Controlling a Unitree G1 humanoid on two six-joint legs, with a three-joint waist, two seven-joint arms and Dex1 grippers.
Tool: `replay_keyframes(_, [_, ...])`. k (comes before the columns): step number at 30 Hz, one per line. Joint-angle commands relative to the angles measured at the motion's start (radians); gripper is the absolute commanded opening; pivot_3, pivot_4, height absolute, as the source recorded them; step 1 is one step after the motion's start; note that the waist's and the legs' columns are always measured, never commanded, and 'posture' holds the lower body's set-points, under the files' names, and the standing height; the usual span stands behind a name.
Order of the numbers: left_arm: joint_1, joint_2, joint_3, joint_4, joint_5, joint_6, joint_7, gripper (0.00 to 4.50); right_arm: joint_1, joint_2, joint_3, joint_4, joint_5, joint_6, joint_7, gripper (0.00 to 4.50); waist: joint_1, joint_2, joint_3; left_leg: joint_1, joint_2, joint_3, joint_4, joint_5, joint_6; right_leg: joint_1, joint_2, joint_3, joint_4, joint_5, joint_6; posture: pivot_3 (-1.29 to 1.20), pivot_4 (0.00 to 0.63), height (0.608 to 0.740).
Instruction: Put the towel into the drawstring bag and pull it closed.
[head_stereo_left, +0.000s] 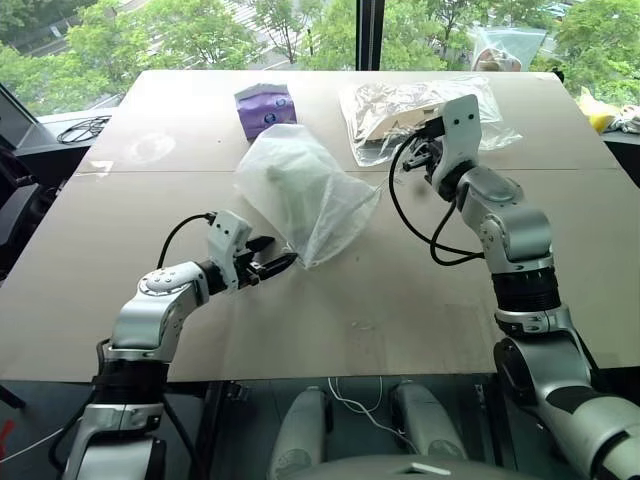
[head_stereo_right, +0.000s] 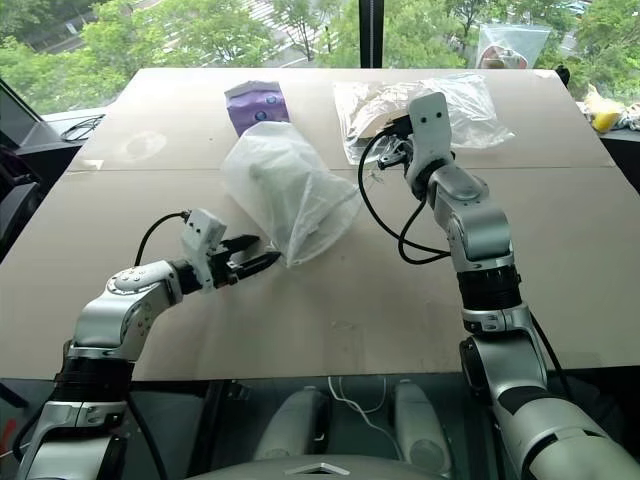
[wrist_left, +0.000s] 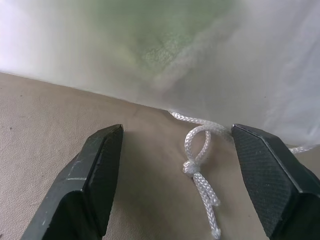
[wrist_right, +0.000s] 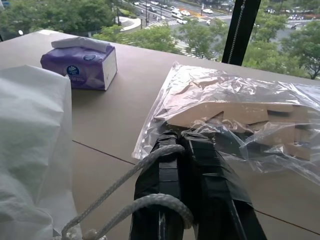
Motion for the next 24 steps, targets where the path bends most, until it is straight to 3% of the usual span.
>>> replay_keyframes(1, [0.034, -0.020, -0.042, 0.054, 0.019, 0.047, -0.001, 2.33, -0.014, -0.005, -0.019, -0.055, 0.005, -0.007, -0.005, 0.00, 0.001, 0.001, -0.001, 0.000, 0.000, 0.000, 0.000, 0.000, 0.000, 0.000, 0.000, 0.000, 0.000, 0.000, 0.000, 0.00, 0.150, 0.740])
replay_keyframes(6, [0.051, -0.018, -0.016, 0.063, -0.002, 0.072, -0.013, 0.07, -0.012, -0.011, -0.022, -0.058, 0.006, -0.004, -0.004, 0.00, 0.001, 0.002, -0.001, 0.000, 0.000, 0.000, 0.000, 0.000, 0.000, 0.000, 0.000, 0.000, 0.000, 0.000, 0.000, 0.00, 0.150, 0.740])
replay_keyframes(17, [0.106, -0.060, 0.119, -0.075, -0.185, 0.170, -0.017, 0.07, -0.022, -0.002, -0.016, -0.035, 0.004, -0.017, 0.001, 0.00, 0.000, 0.002, -0.002, 0.000, 0.000, 0.000, 0.000, 0.000, 0.000, 0.000, 0.000, 0.001, 0.000, 0.000, 0.000, 0.00, 0.150, 0.740])
replay_keyframes(21, [0.128, -0.043, 0.126, -0.128, -0.183, 0.146, -0.020, 1.18, -0.020, 0.003, -0.013, -0.033, 0.004, -0.021, 0.002, 0.00, 0.001, 0.002, -0.002, 0.000, 0.000, 0.000, 0.000, 0.000, 0.000, 0.000, 0.000, 0.000, 0.000, 0.000, 0.000, 0.00, 0.150, 0.740])
replay_keyframes(24, [0.129, -0.037, 0.127, -0.127, -0.166, 0.113, -0.019, 2.53, -0.017, 0.006, -0.012, -0.035, 0.003, -0.021, 0.002, 0.00, 0.001, 0.002, -0.002, 0.000, 0.000, 0.000, 0.000, 0.000, 0.000, 0.000, 0.000, 0.000, 0.000, 0.000, 0.000, 0.00, 0.150, 0.740])
